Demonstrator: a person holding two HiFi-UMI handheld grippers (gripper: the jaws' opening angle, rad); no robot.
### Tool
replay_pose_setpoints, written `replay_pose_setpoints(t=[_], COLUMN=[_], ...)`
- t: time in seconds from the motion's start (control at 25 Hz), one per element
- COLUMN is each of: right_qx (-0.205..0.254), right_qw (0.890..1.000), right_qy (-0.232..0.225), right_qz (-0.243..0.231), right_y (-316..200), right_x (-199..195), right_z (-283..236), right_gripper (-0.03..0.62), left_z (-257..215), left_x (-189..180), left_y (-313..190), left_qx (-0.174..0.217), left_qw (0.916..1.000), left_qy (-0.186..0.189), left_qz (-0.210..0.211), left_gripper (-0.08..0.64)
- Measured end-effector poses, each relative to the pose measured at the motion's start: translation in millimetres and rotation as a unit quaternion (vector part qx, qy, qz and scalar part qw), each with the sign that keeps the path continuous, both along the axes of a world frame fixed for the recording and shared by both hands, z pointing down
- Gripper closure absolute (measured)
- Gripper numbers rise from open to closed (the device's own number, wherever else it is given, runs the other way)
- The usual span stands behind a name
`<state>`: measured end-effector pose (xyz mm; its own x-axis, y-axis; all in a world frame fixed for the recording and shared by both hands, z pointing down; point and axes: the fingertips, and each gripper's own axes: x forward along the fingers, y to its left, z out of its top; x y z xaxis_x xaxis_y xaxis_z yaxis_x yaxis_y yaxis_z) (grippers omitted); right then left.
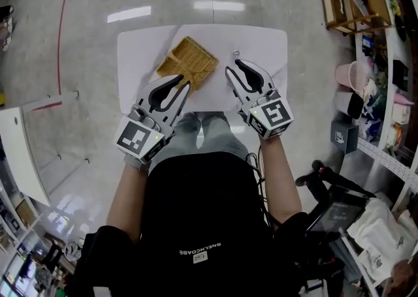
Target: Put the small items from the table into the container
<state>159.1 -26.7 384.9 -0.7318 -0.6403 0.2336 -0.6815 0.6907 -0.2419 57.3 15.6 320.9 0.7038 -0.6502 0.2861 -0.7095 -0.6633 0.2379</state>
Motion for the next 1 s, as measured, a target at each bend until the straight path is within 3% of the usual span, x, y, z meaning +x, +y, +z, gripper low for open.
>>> replay_pose_setpoints(t=[0.48,0.72,1.0], right_qx=[-0.110,-0.171,-0.237], right_qw=[0.990,0.974,0.956], right_qy=[0.088,0.139,0.167], right_qz=[-0.029,-0.046,-0.048], right_y=[-7.0,6.0,21.1], right_x=[27.3,28.1,34.0], right_z=[161.5,250.3,327.1], right_gripper=[0.425,0.410,0.396], left_z=[25.6,51.5,80.9], left_x=[11.9,5.9,6.7], left_y=[-9.6,-17.7,-19.5], left_qx=[-0.036,-0.057,-0.083], left_qw=[0.9986,0.9968,0.9948], left_qy=[-0.024,-0.031,-0.036], left_qz=[-0.029,-0.046,-0.046], left_gripper=[0.488,0.480,0.480])
